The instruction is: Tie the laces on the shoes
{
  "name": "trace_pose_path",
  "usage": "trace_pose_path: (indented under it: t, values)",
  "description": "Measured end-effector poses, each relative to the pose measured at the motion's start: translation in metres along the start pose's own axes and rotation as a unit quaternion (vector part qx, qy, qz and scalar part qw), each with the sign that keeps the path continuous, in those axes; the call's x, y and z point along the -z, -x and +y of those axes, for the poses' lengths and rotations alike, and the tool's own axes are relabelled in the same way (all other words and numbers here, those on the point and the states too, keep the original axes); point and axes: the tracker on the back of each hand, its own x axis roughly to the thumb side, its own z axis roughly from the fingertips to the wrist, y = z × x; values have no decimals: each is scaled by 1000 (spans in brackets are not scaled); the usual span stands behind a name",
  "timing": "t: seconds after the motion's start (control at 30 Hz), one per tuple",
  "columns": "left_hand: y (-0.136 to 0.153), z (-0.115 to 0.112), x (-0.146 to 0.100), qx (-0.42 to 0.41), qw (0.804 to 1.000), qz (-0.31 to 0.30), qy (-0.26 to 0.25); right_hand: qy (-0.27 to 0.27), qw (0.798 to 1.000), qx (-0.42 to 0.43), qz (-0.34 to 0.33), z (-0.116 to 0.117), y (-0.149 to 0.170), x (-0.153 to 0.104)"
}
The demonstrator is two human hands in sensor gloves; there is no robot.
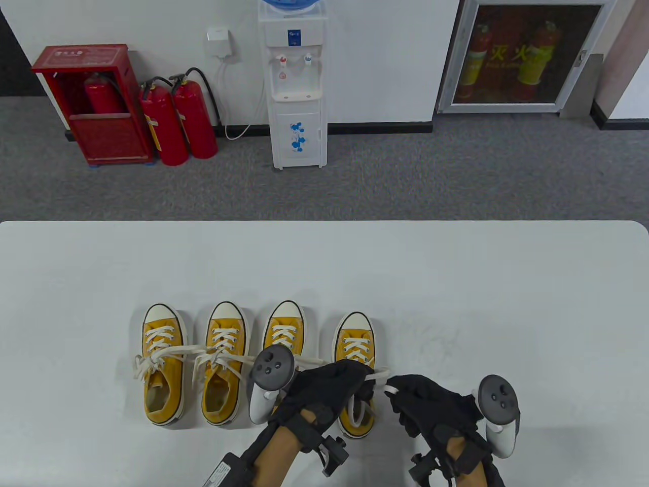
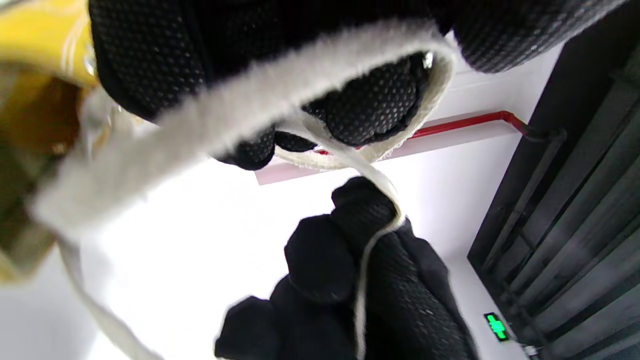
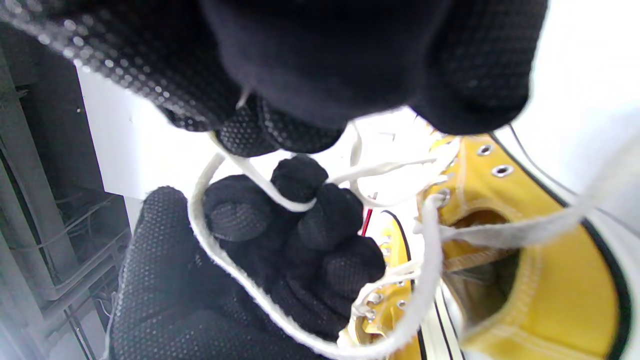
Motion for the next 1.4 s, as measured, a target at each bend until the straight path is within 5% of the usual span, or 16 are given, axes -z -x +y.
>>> trace_pose_path:
  t: [0.33, 0.67, 1.17, 1.4]
  values:
    - [-8, 8, -5, 99, 993, -26, -50, 3, 1000, -9, 5, -1, 1, 0]
    - [-17, -6, -5, 221, 974, -52, -24, 9, 1000, -13, 4, -2, 1, 0]
    - [-28, -35, -7, 429, 898, -96, 5, 16, 1000, -22, 1, -2, 1, 0]
    - [-28, -33, -5, 371, 923, -98, 22, 46, 999, -26, 7, -9, 5, -1]
